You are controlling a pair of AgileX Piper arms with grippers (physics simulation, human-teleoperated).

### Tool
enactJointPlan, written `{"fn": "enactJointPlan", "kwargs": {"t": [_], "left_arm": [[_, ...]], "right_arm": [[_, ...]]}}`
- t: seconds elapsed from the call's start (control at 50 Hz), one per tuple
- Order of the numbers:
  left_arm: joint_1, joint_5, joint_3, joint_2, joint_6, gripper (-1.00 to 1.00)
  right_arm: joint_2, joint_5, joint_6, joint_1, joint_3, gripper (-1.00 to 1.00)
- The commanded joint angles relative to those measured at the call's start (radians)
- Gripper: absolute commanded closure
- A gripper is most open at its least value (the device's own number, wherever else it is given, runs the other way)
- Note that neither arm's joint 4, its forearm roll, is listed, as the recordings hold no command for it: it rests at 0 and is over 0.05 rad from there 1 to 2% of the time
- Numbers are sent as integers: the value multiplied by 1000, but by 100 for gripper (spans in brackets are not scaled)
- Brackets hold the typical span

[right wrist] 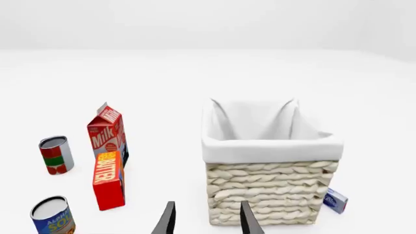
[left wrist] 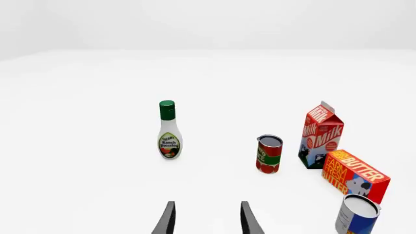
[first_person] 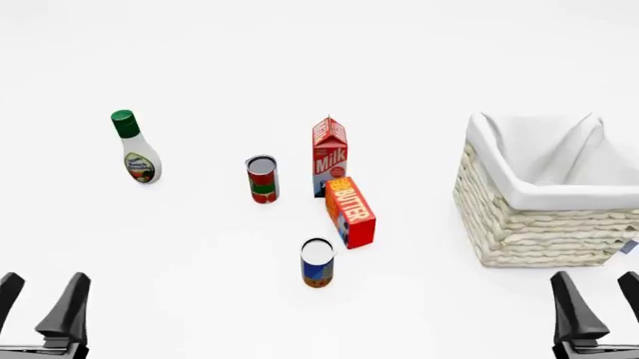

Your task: Pick the alphabet soup and place it in the basket.

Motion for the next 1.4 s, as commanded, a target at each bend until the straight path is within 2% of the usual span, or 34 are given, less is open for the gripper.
{"fn": "enactJointPlan", "kwargs": {"t": [0.02, 0.1, 0.28, 0.5, 0.54, 0.68, 1.02, 1.4], "left_arm": [[0, -1, -3, 4, 0, -100], [0, -1, -3, 4, 0, -100], [0, -1, -3, 4, 0, -100], [0, -1, -3, 4, 0, -100], [0, -1, -3, 4, 0, -100], [0, -1, -3, 4, 0, -100], [0, -1, -3, 4, 0, -100], [0, -1, -3, 4, 0, -100]], "right_arm": [[19, -22, -19, 17, 3, -100], [49, -43, -37, 21, -3, -100], [68, -41, -36, 44, -26, -100], [98, -34, -47, 109, -91, -100], [102, -36, -22, 120, -105, -100], [153, -71, -39, 165, -134, -100], [433, -283, -64, 318, -199, -100], [634, -424, -65, 459, -249, -100]]}}
